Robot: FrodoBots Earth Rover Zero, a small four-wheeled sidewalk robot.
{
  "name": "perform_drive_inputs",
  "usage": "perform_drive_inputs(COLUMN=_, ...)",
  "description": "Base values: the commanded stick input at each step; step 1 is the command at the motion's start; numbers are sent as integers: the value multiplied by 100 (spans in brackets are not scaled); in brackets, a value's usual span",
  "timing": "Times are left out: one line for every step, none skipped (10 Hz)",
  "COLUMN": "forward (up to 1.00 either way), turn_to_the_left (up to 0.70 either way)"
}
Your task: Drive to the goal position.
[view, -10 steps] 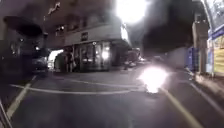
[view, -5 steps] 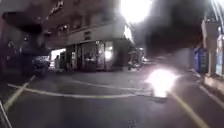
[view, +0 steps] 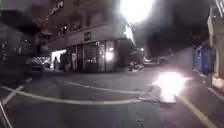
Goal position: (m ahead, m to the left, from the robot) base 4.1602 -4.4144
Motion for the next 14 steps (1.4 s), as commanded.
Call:
perform_drive_inputs(forward=45, turn_to_the_left=0)
perform_drive_inputs(forward=45, turn_to_the_left=0)
perform_drive_inputs(forward=45, turn_to_the_left=0)
perform_drive_inputs(forward=45, turn_to_the_left=0)
perform_drive_inputs(forward=45, turn_to_the_left=0)
perform_drive_inputs(forward=45, turn_to_the_left=0)
perform_drive_inputs(forward=45, turn_to_the_left=0)
perform_drive_inputs(forward=45, turn_to_the_left=0)
perform_drive_inputs(forward=45, turn_to_the_left=0)
perform_drive_inputs(forward=45, turn_to_the_left=-5)
perform_drive_inputs(forward=45, turn_to_the_left=-16)
perform_drive_inputs(forward=45, turn_to_the_left=-21)
perform_drive_inputs(forward=45, turn_to_the_left=-21)
perform_drive_inputs(forward=45, turn_to_the_left=-21)
